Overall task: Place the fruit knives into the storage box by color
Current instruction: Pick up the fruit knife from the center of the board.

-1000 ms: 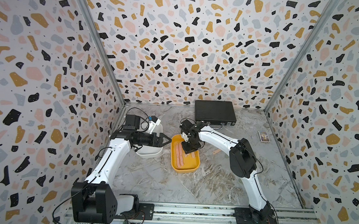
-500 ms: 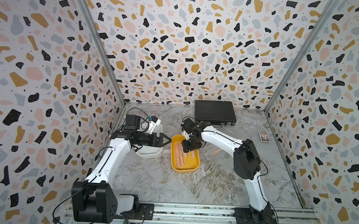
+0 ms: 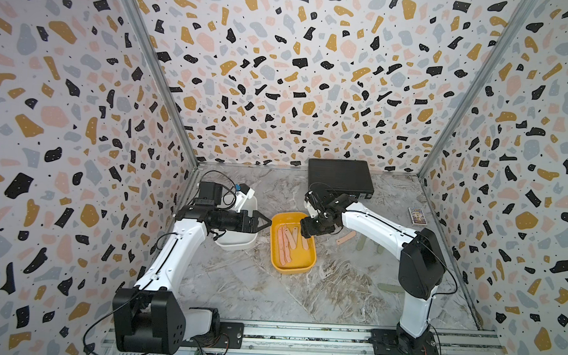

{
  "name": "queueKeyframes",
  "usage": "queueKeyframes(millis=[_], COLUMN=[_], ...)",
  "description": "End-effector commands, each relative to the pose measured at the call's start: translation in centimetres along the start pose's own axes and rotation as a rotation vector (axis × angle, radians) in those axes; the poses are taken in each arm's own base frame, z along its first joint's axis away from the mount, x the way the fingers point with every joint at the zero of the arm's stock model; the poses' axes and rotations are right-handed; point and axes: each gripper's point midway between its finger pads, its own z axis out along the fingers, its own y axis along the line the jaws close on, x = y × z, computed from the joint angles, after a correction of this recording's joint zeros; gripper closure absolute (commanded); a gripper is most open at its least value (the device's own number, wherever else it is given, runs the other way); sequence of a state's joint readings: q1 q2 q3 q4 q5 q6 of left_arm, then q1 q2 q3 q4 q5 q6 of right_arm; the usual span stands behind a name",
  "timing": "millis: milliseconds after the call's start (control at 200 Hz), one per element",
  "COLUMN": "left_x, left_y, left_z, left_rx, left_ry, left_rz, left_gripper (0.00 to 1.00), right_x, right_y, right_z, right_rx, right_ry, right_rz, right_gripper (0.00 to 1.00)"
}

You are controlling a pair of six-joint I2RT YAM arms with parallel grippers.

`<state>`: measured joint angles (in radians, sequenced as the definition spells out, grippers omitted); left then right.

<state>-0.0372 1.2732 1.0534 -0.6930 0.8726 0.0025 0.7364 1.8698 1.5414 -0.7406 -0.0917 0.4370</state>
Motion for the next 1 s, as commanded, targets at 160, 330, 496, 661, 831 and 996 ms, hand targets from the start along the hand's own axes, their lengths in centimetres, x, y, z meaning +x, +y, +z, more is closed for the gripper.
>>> queueKeyframes(millis=[160,330,496,661,831,996], left_x=[0.7,1.8,2.2,2.3,2.4,2.5], left_y=[-2.8,-3.6,-3.5,-3.4,-3.4,-3.3], left_z=[2.0,3.6,3.9,3.7,3.7,3.8], left_rx=[0.038,0.061,0.050,0.044,0.041,0.040], left_ry=[0.053,0.112,0.125,0.122,0.124,0.127], left_rz=[0.095,0.117,0.133,0.140,0.145,0.144], left_gripper=[0.01,0.01,0.01,0.01,0.01,0.01], right_x=[1.0,2.5,3.5,3.7,3.3,3.1], right_y=[-5.8,-9.6,-12.2,-14.4,-15.8,-16.8], right_z=[-2.3,-2.4,-1.9,-1.1,-0.8,0.1], right_rx=[0.101,0.168,0.213,0.229,0.235,0.232], right_ry=[-0.059,-0.028,-0.019,-0.013,-0.020,-0.023], right_rz=[0.128,0.198,0.248,0.286,0.321,0.355], right_gripper=[0.30,0.30,0.30,0.30,0.29,0.30])
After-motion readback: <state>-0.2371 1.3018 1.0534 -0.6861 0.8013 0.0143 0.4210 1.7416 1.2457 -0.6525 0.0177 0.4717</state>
